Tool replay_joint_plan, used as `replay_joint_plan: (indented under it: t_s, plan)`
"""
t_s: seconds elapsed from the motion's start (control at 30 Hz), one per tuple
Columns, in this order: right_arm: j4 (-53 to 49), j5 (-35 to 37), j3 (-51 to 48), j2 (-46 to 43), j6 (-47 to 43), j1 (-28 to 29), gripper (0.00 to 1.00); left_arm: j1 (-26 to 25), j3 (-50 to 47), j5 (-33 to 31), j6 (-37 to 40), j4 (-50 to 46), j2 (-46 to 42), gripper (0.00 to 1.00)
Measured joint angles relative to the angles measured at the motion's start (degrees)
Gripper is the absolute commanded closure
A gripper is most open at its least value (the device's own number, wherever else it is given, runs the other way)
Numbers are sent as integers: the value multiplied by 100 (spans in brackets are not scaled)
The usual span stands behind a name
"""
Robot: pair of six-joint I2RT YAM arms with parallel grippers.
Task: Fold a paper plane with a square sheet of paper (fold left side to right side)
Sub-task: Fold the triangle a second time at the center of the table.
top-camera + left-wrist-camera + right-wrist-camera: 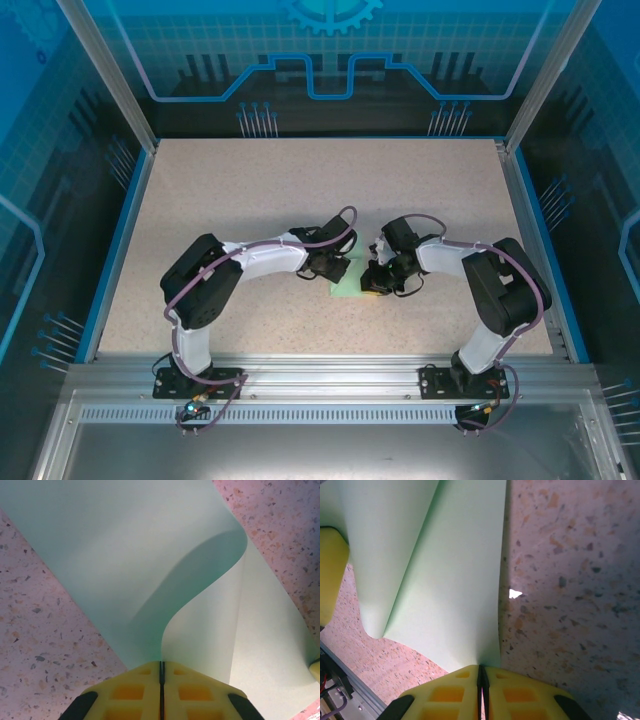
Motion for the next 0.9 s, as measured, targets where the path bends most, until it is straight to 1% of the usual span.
replay_joint_plan:
  t_s: [0.9]
  plan:
    - [-26,-35,63,74,0,7,87,4,-2,-2,-4,57,184,90]
